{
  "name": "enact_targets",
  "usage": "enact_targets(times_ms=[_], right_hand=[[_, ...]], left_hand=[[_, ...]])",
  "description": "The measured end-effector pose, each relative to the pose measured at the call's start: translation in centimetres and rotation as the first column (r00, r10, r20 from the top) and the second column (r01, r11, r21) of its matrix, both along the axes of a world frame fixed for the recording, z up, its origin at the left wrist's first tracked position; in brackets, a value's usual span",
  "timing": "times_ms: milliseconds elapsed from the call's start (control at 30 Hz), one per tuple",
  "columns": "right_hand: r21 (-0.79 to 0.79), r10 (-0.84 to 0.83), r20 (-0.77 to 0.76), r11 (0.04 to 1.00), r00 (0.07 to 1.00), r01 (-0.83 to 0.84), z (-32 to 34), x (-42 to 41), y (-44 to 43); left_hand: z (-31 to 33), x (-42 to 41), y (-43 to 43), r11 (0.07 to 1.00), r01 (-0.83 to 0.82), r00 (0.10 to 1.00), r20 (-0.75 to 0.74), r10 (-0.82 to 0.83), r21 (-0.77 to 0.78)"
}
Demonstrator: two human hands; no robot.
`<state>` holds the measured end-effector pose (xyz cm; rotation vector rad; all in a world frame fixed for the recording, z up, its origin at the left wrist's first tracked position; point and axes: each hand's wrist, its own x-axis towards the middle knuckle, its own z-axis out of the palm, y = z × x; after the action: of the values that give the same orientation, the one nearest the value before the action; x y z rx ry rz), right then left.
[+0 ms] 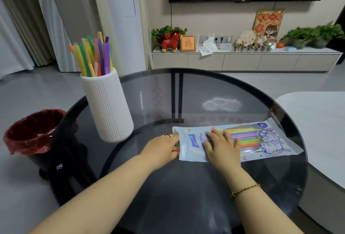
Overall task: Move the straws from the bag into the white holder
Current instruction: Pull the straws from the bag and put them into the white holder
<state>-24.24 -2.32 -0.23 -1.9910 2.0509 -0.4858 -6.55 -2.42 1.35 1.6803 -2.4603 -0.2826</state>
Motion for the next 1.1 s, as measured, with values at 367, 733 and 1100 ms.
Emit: enact_targets(times_ms=[367, 733, 1100], right_hand=[[-0.015, 0.022, -0.015, 1.0, 1.0, -0.023, -0.2, -0.3, 0.0], [-0.014, 0.017, -0.032, 1.0, 0.999, -0.018, 0.1, -0.2, 0.5], [-0.022, 0.005, -0.052, 1.0, 0.999, -0.006, 0.2, -0.1, 0.7]], left_hand=[[-0.3, 2.0, 0.3, 0.968, 0.182, 0.839, 0.541, -0.06, -0.175], [-0.4, 8.5, 2.9, 0.97, -0.043, 0.828, 0.535, 0.168, -0.238], [2.5, 14.1, 7.6, 0.905, -0.064, 0.866, 0.428, 0.26, -0.421]])
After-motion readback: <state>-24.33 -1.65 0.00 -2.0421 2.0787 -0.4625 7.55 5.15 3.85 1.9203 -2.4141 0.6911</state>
